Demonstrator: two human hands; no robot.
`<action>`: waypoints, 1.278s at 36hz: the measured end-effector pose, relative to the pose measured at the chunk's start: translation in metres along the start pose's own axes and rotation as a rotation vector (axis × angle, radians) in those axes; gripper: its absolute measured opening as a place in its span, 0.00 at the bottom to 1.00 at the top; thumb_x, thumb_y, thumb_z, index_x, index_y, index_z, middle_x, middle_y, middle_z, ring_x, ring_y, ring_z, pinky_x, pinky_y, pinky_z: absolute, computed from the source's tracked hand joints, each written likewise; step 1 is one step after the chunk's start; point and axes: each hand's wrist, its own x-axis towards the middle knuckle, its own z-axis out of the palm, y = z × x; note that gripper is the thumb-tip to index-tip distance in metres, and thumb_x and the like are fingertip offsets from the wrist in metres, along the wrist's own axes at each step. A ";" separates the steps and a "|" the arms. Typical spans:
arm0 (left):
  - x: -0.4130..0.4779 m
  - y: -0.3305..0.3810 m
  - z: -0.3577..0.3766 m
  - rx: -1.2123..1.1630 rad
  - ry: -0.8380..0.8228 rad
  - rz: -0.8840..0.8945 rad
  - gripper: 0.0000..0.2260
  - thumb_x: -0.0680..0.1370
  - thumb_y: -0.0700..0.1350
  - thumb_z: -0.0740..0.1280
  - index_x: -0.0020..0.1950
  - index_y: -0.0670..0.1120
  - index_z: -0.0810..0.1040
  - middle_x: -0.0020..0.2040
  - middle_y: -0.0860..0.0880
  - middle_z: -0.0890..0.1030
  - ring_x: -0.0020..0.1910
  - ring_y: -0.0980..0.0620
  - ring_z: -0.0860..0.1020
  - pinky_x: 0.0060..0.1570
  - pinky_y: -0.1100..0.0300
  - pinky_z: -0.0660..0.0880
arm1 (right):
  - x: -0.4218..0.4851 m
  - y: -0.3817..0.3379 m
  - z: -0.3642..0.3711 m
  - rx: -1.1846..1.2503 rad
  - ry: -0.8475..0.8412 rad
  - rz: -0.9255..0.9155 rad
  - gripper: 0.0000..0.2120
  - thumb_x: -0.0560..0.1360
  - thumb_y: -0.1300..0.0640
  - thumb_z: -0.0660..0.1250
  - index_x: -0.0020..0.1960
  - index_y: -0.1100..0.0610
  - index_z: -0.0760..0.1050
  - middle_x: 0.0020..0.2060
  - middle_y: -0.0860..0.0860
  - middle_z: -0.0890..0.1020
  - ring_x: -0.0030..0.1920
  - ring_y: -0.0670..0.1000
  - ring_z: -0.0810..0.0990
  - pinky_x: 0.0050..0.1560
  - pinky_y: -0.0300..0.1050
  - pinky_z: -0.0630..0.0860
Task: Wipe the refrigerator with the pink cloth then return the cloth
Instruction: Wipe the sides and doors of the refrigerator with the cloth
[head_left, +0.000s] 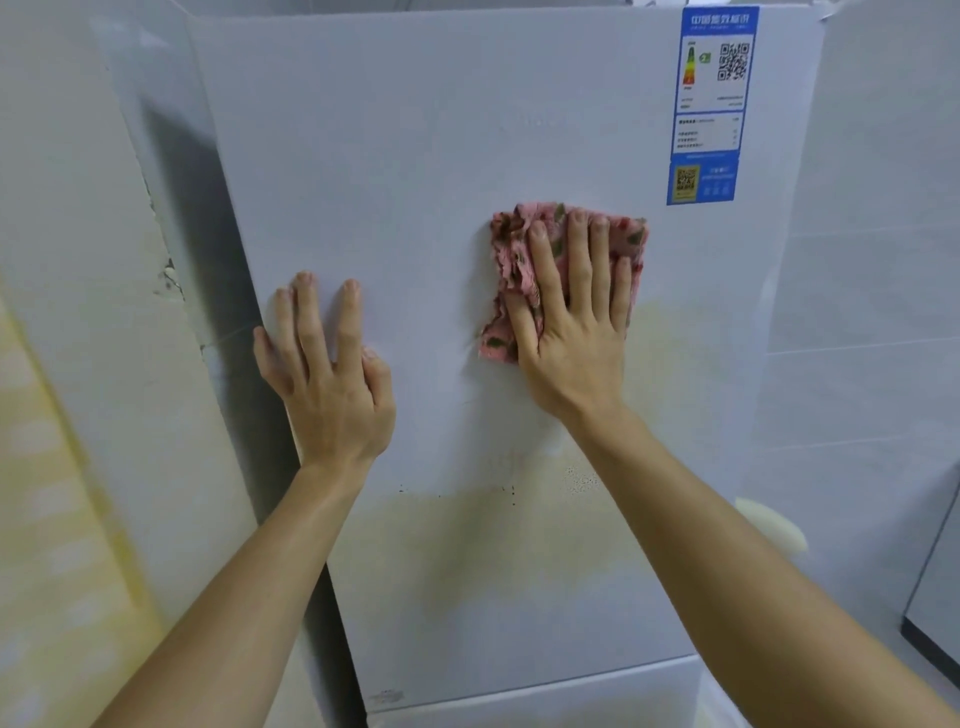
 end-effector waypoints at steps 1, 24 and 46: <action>0.000 0.000 0.000 0.002 0.003 -0.003 0.28 0.83 0.41 0.60 0.84 0.48 0.64 0.84 0.39 0.61 0.84 0.39 0.56 0.79 0.34 0.55 | -0.008 0.000 0.001 0.002 -0.006 0.008 0.28 0.87 0.45 0.57 0.84 0.50 0.60 0.84 0.57 0.58 0.84 0.58 0.55 0.83 0.62 0.52; -0.001 -0.002 0.004 0.006 0.029 0.006 0.26 0.84 0.42 0.59 0.84 0.48 0.65 0.83 0.39 0.62 0.83 0.39 0.57 0.79 0.33 0.56 | 0.010 0.035 -0.007 0.035 -0.073 0.023 0.29 0.87 0.42 0.52 0.85 0.48 0.54 0.85 0.56 0.54 0.85 0.57 0.50 0.84 0.59 0.43; -0.001 0.003 0.000 0.062 0.003 0.014 0.27 0.83 0.40 0.59 0.84 0.46 0.63 0.83 0.40 0.62 0.83 0.39 0.57 0.78 0.31 0.56 | -0.038 0.065 -0.010 0.044 -0.150 0.054 0.31 0.86 0.42 0.52 0.85 0.47 0.46 0.85 0.56 0.53 0.85 0.57 0.47 0.84 0.56 0.38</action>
